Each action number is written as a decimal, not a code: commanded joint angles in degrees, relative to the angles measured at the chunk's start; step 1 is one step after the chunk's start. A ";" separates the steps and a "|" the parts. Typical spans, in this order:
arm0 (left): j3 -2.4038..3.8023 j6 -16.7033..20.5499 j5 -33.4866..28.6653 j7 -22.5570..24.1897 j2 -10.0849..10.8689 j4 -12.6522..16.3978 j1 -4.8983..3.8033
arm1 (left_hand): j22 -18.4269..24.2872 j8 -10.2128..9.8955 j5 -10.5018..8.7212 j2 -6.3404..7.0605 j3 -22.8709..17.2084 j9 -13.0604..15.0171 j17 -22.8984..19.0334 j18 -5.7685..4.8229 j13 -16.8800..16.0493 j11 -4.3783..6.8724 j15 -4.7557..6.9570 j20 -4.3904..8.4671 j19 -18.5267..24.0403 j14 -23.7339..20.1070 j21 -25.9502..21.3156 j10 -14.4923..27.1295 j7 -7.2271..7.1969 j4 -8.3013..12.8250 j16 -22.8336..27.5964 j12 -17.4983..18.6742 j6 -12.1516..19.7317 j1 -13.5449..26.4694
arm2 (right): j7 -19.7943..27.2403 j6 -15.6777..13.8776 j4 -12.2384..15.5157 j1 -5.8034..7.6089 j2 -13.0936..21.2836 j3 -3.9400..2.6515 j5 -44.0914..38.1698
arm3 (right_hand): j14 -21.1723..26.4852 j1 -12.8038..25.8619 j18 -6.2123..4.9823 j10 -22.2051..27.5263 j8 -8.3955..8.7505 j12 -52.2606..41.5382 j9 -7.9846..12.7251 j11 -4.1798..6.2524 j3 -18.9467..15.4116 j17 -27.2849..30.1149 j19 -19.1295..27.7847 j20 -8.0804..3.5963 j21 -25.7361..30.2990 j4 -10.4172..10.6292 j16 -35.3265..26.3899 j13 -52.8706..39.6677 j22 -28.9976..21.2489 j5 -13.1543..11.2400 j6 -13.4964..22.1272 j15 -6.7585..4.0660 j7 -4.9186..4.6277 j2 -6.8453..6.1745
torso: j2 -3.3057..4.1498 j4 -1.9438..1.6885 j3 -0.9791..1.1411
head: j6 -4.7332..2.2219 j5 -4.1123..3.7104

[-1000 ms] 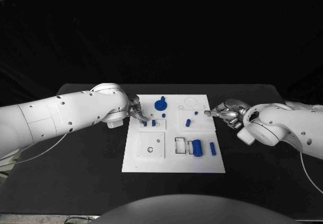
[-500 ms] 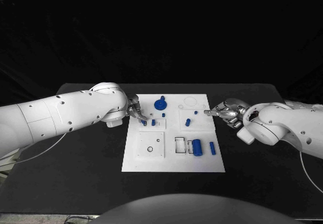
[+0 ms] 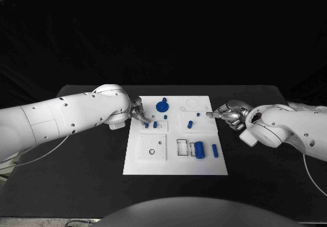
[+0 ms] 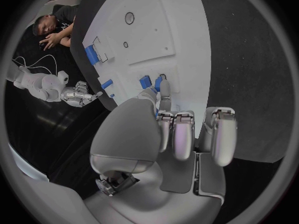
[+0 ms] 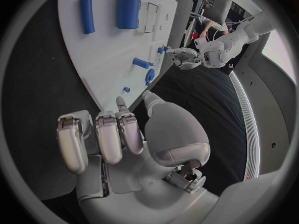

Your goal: Assemble the parts on the task board

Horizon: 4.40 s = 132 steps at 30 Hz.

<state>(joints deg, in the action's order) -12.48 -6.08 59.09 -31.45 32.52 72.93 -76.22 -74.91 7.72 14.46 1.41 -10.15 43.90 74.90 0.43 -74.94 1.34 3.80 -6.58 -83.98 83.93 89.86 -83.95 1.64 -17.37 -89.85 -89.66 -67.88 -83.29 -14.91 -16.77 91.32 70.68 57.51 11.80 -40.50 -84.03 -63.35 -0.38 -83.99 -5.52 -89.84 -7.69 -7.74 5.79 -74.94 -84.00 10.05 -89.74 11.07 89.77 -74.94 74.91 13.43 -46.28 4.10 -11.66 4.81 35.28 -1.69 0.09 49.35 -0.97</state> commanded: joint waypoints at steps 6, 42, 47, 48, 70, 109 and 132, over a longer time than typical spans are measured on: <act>0.02 -1.46 0.14 0.62 -0.14 -0.24 0.01 | -15.09 0.11 0.35 -0.23 -1.27 0.05 15.10 -0.43 -15.06 0.51 0.47 -0.34 -6.02 6.07 0.14 -6.05 -0.35 0.90 -0.15 -0.34 -0.20 -0.24 | 0.32 0.41 0.14 -0.04 0.00 0.01 -0.23 | -5.97 0.13 0.38 -6.01 -0.44 -0.16 -0.11 -0.29 -0.32 -15.06 -6.00 0.50 -0.26 0.22 0.23 -15.06 15.09 0.34 0.33 0.44 -0.40 0.57 | 0.00 0.03 0.00 | 0.10 0.02; 0.01 -1.87 0.40 0.71 -0.79 -1.12 0.25 | -15.09 -0.13 0.15 -0.08 -1.32 0.03 15.10 -0.43 -15.06 0.25 0.33 -0.47 -6.02 6.07 0.14 -6.05 -0.10 0.65 -0.15 -0.34 0.14 0.93 | 0.22 0.57 0.19 -0.04 -0.09 0.01 0.13 | -5.97 0.14 0.38 -6.01 -0.45 -0.16 -0.12 -0.30 -0.34 -15.06 -6.00 0.51 -0.26 0.25 0.23 -15.06 15.09 0.35 0.34 0.45 -0.42 0.60 | 0.03 0.00 -0.03 | 0.06 -0.11; 0.01 -2.09 0.40 0.57 -0.93 -1.25 0.27 | -15.09 -0.14 0.17 -0.13 -1.40 0.03 15.10 -0.43 -15.06 0.25 0.32 -0.48 -6.02 6.07 0.14 -6.05 -0.13 0.71 -0.15 -0.34 0.15 0.90 | 0.20 0.57 0.22 -0.04 -0.09 0.01 0.14 | -5.97 0.14 0.38 -6.01 -0.45 -0.16 -0.12 -0.30 -0.34 -15.06 -6.00 0.51 -0.26 0.25 0.23 -15.06 15.09 0.35 0.34 0.45 -0.42 0.60 | 0.04 0.02 -0.01 | 0.12 -0.13; 0.01 -2.14 0.40 0.55 -0.93 -1.26 0.28 | -15.09 -0.14 0.17 -0.13 -1.40 0.03 15.10 -0.43 -15.06 0.25 0.32 -0.48 -6.02 6.07 0.14 -6.05 -0.13 0.71 -0.15 -0.34 0.15 0.90 | 0.20 0.57 0.22 -0.04 -0.08 0.01 0.14 | -5.97 0.14 0.38 -6.01 -0.45 -0.16 -0.12 -0.30 -0.34 -15.06 -6.00 0.51 -0.26 0.25 0.23 -15.06 15.09 0.35 0.34 0.45 -0.42 0.60 | 0.04 0.01 0.00 | 0.15 -0.14; 0.00 -1.77 3.27 -1.76 -0.35 -0.65 0.38 | -15.09 -0.95 0.85 4.69 13.26 -0.89 15.10 -0.43 -15.06 -0.24 -1.19 1.75 -6.02 6.07 0.14 -6.05 0.35 0.32 -0.15 -0.34 -0.86 21.23 | 0.28 0.68 0.13 -0.07 -0.11 0.01 0.22 | -5.97 0.18 0.38 -6.01 -0.47 -0.16 -0.13 -0.33 -0.39 -15.06 -6.00 0.55 -0.26 0.34 0.23 -15.06 15.09 0.40 0.42 0.47 -0.45 0.69 | -0.01 -0.03 -0.01 | -0.12 -0.22; 0.01 1.16 -0.89 3.46 -0.03 -1.22 0.39 | -15.09 -2.08 18.08 2.43 13.03 -1.25 15.10 -0.43 -15.06 -0.28 -0.91 2.21 -6.02 6.07 0.14 -6.05 0.42 0.51 -0.15 -0.34 0.88 17.52 | 0.18 0.64 -0.16 -0.30 -0.21 0.01 0.22 | -5.97 0.19 0.38 -6.01 -0.47 -0.16 -0.14 -0.35 -0.41 -15.06 -6.00 0.56 -0.26 0.39 0.23 -15.06 15.09 0.42 0.47 0.49 -0.48 0.75 | 0.06 0.01 -0.01 | -0.54 -0.27; 0.01 -2.16 -0.25 1.66 -0.43 -1.68 0.39 | -15.09 -2.04 18.22 2.33 12.66 -1.33 15.10 -0.43 -15.06 -0.17 -0.84 2.22 -6.02 6.07 0.14 -6.05 0.28 0.57 -0.15 -0.34 0.72 16.53 | 0.01 0.72 -0.09 -0.31 -0.16 0.01 0.22 | -5.97 0.17 0.38 -6.01 -0.51 -0.16 -0.16 -0.39 -0.44 -15.06 -6.00 0.60 -0.26 0.43 0.23 -15.06 15.09 0.48 0.51 0.52 -0.53 0.81 | 0.01 -0.01 0.02 | -0.43 -0.33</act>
<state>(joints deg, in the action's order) -12.49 -6.41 58.71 -29.57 32.22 71.13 -75.81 -74.91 5.84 32.73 3.70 2.81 42.65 74.90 0.43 -74.93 1.34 2.87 -4.93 -83.97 84.04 89.86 -83.94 2.03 -16.77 -89.85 -89.66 -67.43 -66.36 -14.93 -16.75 91.18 70.42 57.37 11.80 -40.09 -84.03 -63.13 -0.38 -83.99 -5.74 -89.84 -7.80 -7.74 5.46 -74.93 -84.00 10.05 -89.74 11.39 89.77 -74.92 74.90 13.65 -46.11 4.10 -11.83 5.04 35.28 -1.69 0.10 48.93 -1.27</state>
